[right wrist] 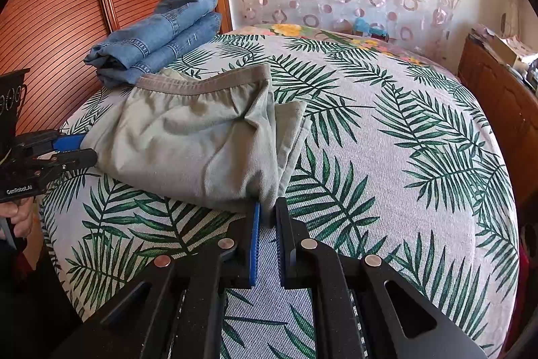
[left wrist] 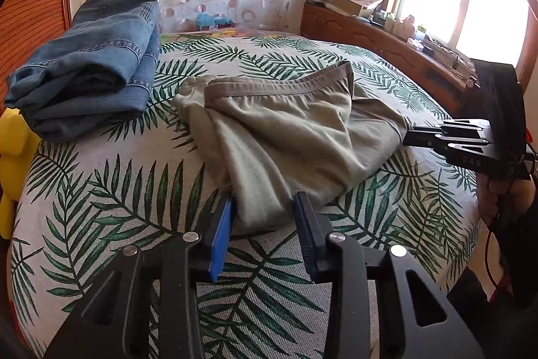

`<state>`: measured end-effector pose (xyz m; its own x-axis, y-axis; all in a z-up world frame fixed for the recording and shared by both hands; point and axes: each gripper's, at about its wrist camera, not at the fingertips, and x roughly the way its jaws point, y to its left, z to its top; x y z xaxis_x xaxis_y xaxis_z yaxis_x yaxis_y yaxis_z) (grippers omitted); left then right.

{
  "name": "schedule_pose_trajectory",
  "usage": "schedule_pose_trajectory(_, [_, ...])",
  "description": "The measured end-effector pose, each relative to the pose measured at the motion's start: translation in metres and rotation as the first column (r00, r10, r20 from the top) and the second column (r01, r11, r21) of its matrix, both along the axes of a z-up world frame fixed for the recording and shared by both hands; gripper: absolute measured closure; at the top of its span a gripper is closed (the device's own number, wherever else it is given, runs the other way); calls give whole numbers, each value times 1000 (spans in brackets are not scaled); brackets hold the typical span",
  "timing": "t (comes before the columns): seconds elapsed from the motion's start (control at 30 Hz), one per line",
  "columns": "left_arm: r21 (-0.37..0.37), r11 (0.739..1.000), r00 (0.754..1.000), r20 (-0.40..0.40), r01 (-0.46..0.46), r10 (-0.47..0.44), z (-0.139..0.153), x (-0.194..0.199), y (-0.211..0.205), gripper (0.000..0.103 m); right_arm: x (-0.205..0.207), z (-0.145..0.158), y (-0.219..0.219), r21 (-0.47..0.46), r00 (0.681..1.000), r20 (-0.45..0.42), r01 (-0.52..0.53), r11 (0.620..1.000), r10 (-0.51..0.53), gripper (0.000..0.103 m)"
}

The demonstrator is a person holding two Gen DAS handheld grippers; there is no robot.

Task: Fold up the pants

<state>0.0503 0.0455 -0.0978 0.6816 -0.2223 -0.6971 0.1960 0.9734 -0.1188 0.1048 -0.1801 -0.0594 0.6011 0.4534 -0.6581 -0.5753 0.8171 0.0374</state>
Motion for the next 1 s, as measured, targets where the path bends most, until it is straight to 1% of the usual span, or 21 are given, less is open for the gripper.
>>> schedule_pose_trajectory(0.1, [-6,1000,1000,2,3,-3,-1,-2,1,72,0,0,0,1,1000,0,0,1000,0,96])
schedule_pose_trajectory(0.17, [-4,1000,1000,14,1,-1,1,-3,1,84,0,0,0,2,1000,-1,0,1000,0,96])
schedule_pose_trajectory(0.3, [-17,1000,998,52,-21,21,6,-6,7,93,0,0,0,1,1000,0,1,1000,-1,96])
schedule_pose_trajectory(0.37, [-13,999,997,69,-39,40,8,-8,11,93,0,0,0,2,1000,-1,1,1000,-1,96])
schedule_pose_trajectory(0.6, [-28,999,998,46,-45,46,3,-8,14,93,0,0,0,2,1000,0,0,1000,0,96])
schedule_pose_trajectory(0.83, [-16,1000,998,52,-25,26,7,-11,6,93,0,1,-1,10,1000,-8,4,1000,-3,96])
schedule_pose_trajectory(1.0, [-10,1000,997,75,0,1,16,-25,5,93,-19,1,-5,-11,1000,-6,-31,999,31,96])
